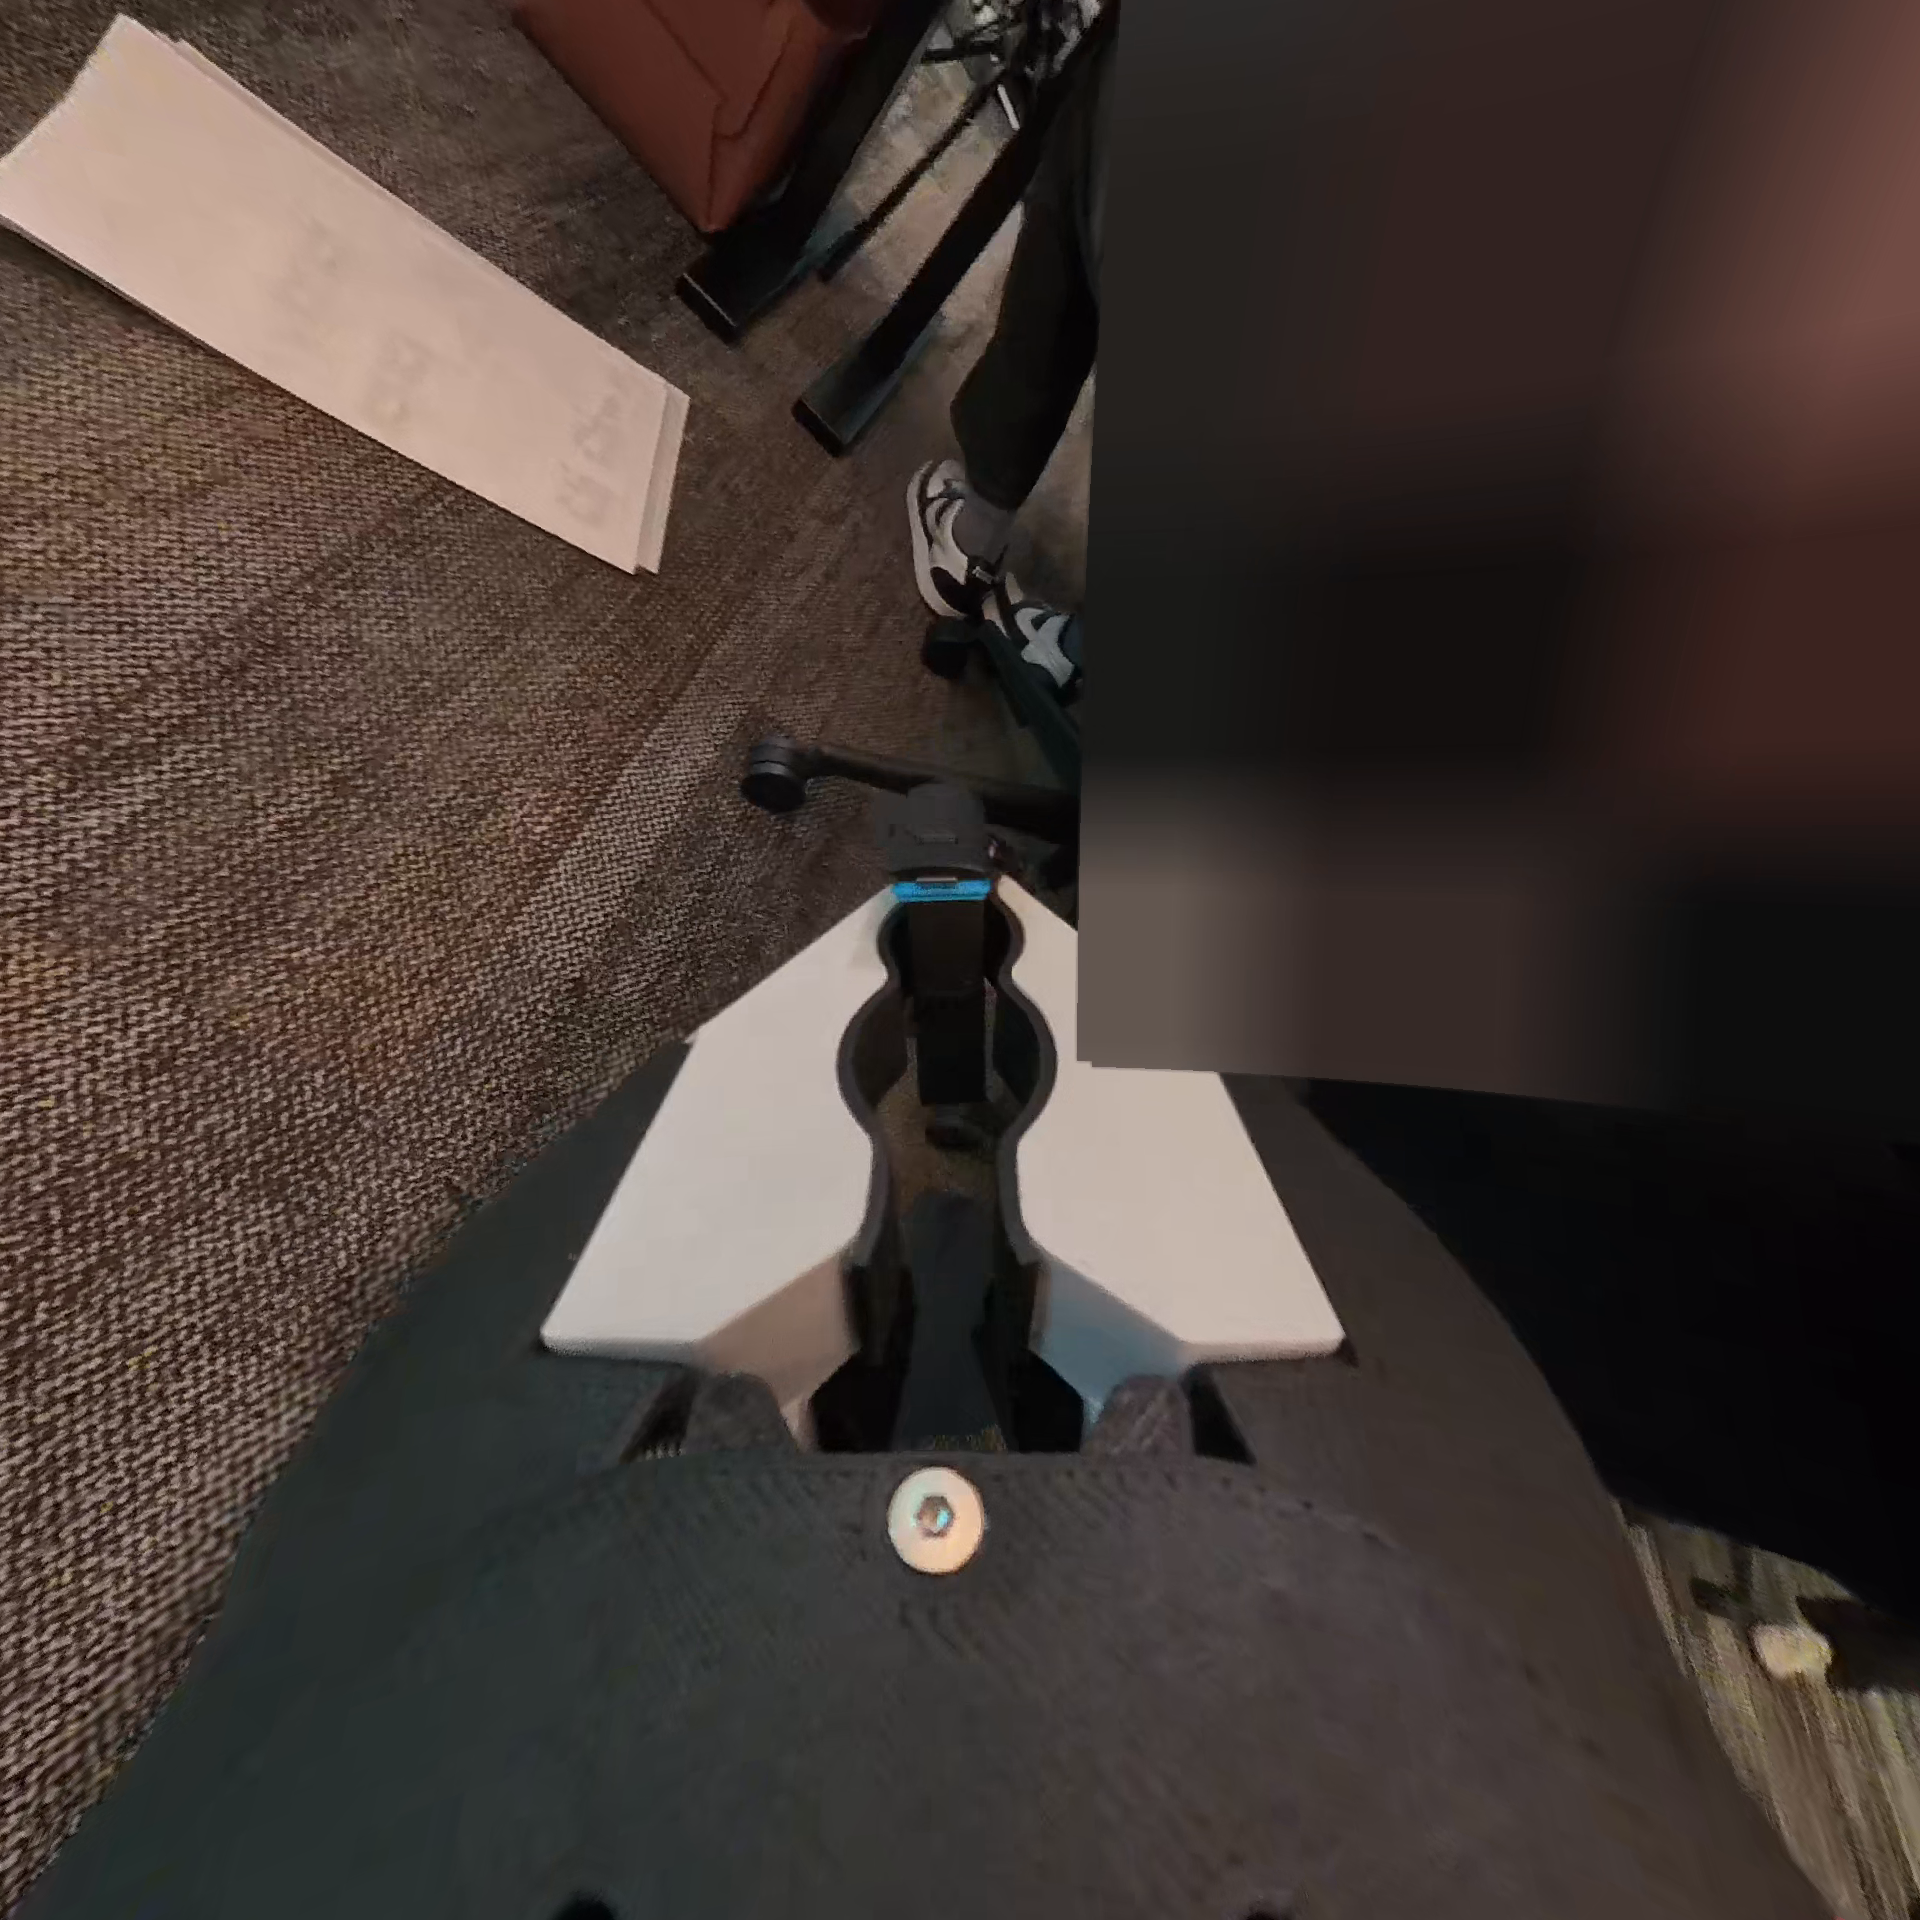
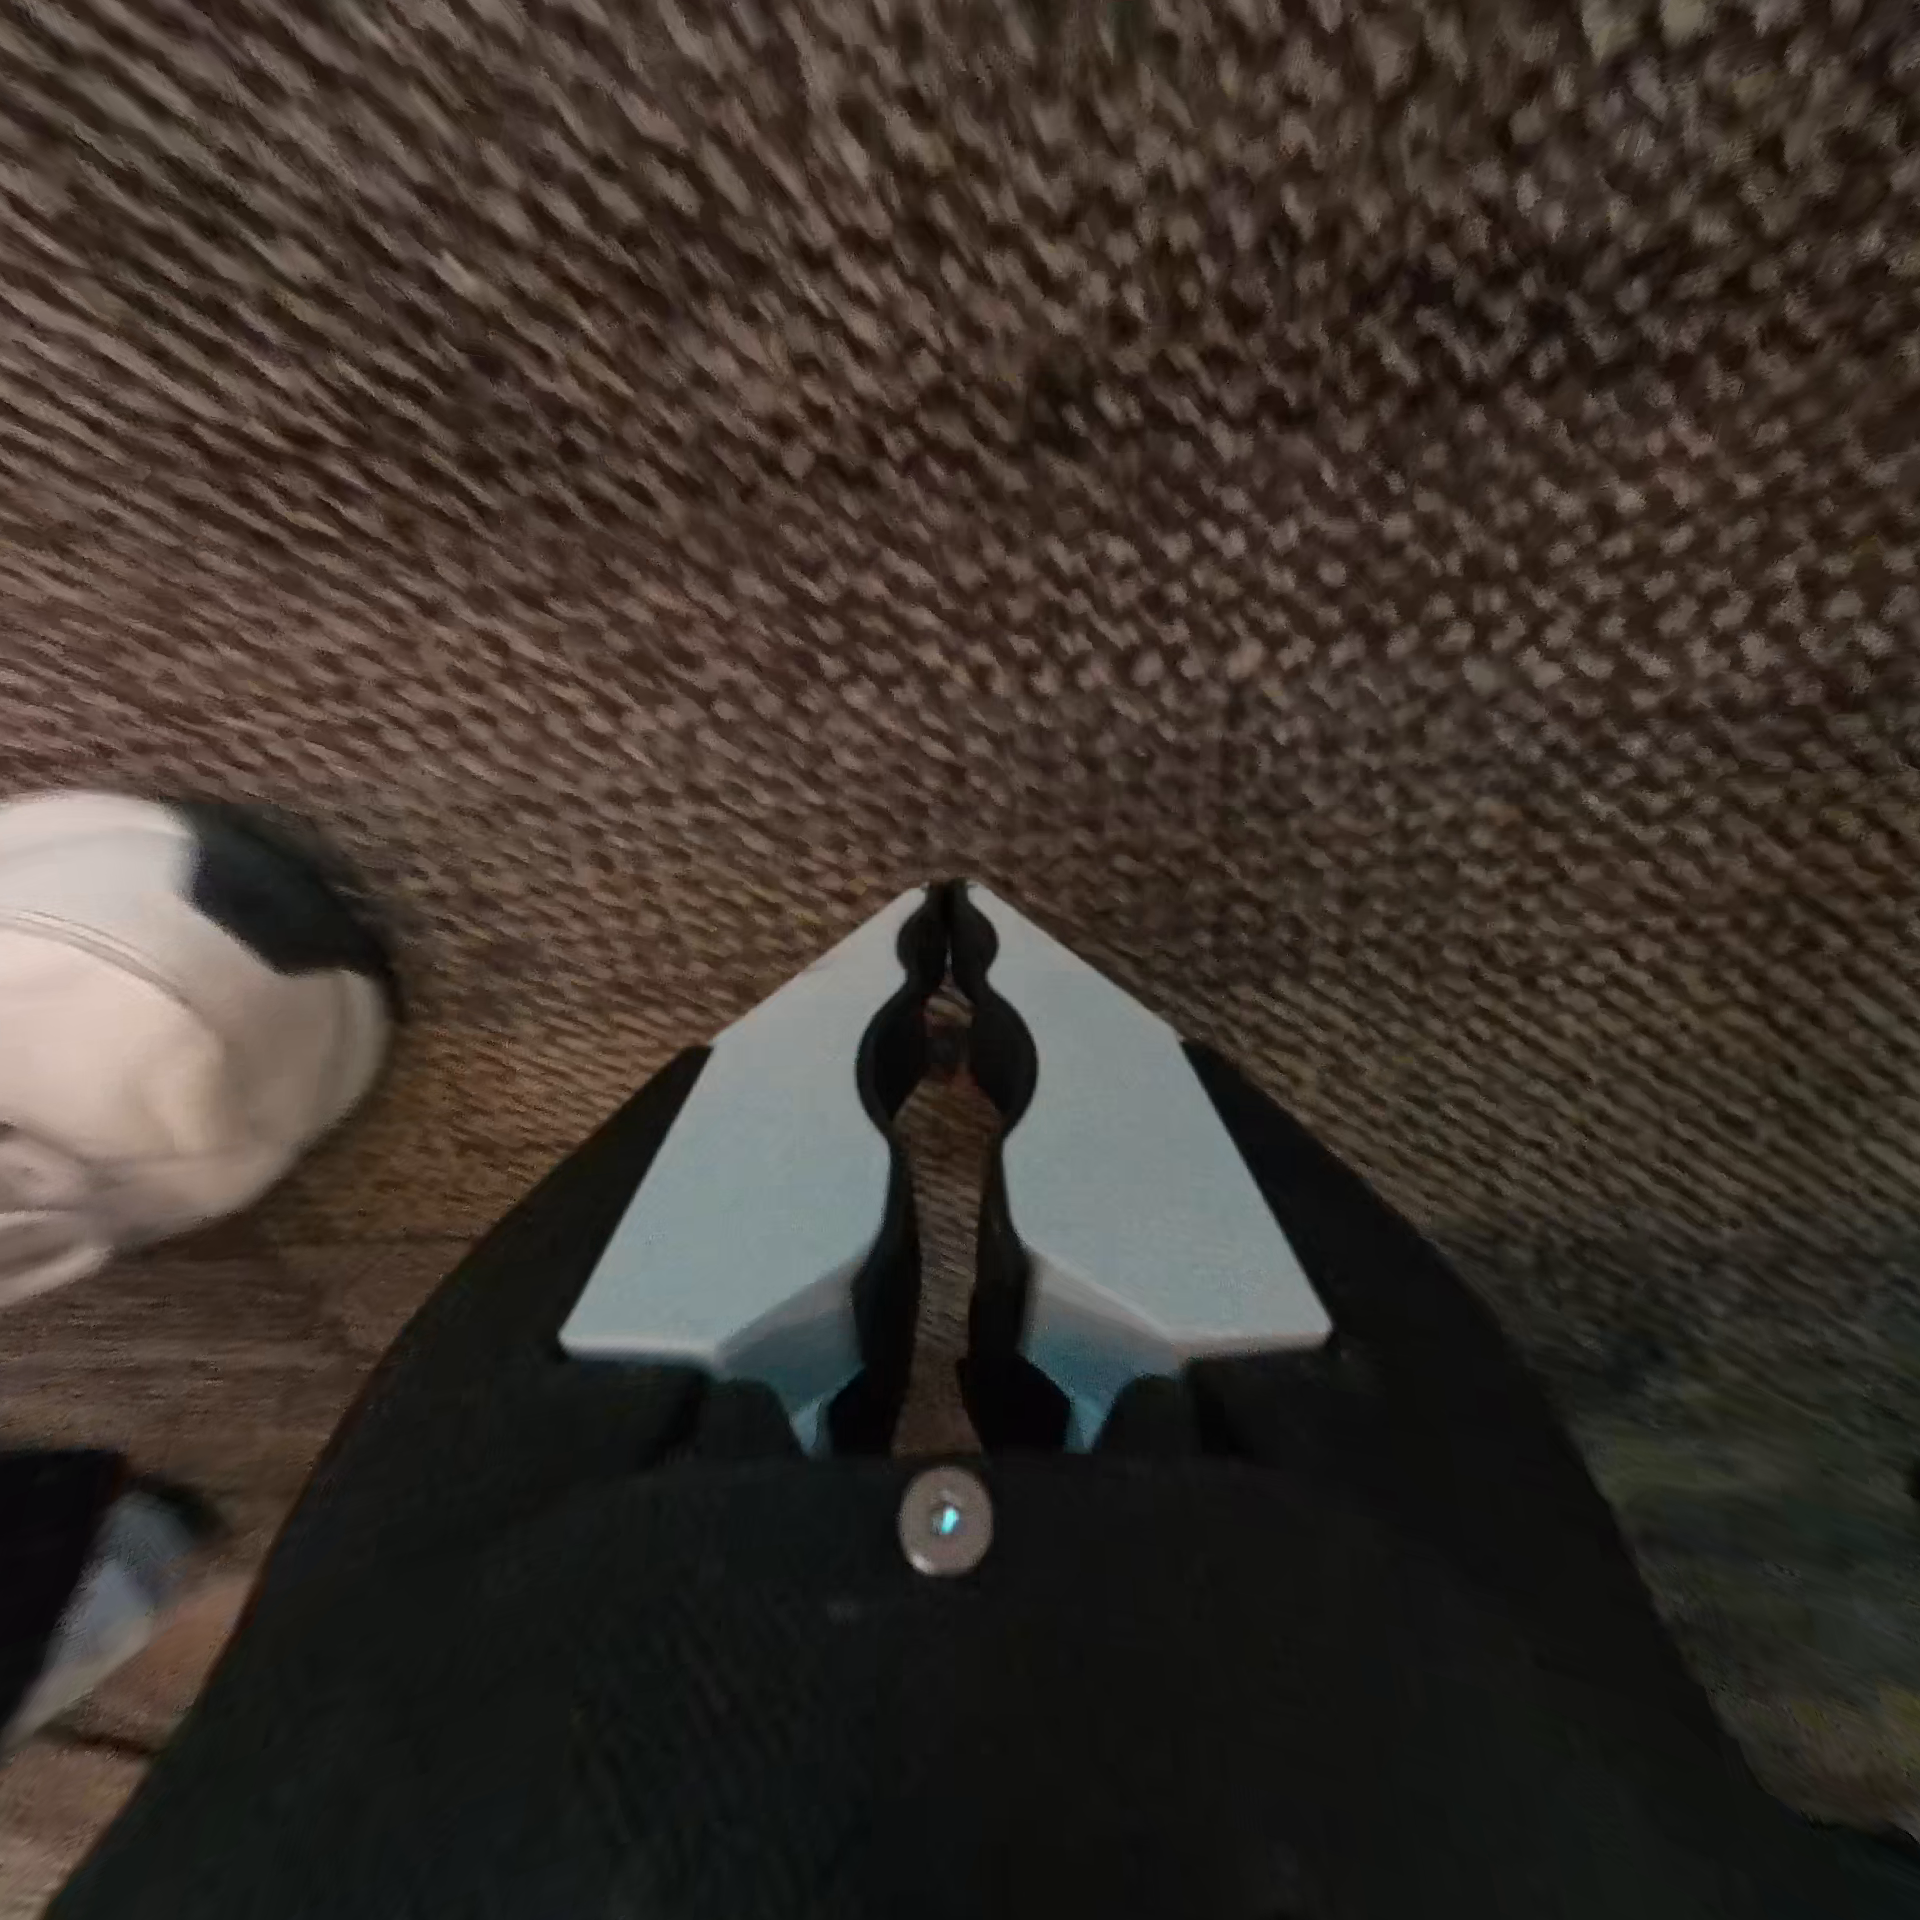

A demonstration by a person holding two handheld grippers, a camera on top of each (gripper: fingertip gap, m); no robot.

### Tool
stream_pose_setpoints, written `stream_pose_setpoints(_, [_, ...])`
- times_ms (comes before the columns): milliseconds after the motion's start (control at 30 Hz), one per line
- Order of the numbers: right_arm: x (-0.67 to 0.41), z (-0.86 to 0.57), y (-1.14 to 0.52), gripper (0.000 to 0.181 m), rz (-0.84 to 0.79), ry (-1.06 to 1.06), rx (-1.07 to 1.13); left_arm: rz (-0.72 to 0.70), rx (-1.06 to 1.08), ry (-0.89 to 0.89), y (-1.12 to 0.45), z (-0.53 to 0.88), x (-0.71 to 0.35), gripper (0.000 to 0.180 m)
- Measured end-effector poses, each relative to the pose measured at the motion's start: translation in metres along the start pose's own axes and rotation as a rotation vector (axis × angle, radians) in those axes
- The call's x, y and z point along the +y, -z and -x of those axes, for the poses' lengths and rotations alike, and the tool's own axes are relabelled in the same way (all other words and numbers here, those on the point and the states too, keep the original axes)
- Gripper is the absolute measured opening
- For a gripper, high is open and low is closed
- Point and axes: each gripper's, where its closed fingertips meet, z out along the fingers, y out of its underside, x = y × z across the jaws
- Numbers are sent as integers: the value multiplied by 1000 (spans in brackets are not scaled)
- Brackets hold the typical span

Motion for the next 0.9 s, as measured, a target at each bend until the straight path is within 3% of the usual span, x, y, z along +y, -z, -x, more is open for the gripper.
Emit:
stream_pose_setpoints(33, [-9, 9, 3, 0, -32, -2, -25, 4, 15, -9, 4, -5, 7, 8])
stream_pose_setpoints(100, [-18, -8, 15, 0, -100, -6, 136, 19, 38, -23, 12, -10, 26, 8])
stream_pose_setpoints(233, [25, -29, 7, 60, -13, -301, 287, 3, 59, 10, 25, -17, 59, 9])
stream_pose_setpoints(300, [40, -22, -13, 64, 45, -341, 213, 1, 54, 35, 32, -17, 79, 9])
stream_pose_setpoints(400, [59, -25, -36, 65, 134, -268, 178, 20, 32, 57, 43, -8, 104, 7])
stream_pose_setpoints(533, [59, -13, -44, 42, 97, -328, 70, 23, 20, 43, 46, 4, 118, 8])
stream_pose_setpoints(600, [49, 4, -35, 41, 94, -188, 92, 10, 17, 47, 47, 0, 112, 8])
stream_pose_setpoints(767, [-29, 122, 57, 42, -122, 165, 48, -83, -61, 32, 96, -49, 63, 9])
stream_pose_setpoints(900, [-93, 269, 233, 42, -356, 384, -102, -146, -215, 24, 191, -106, 7, 9])
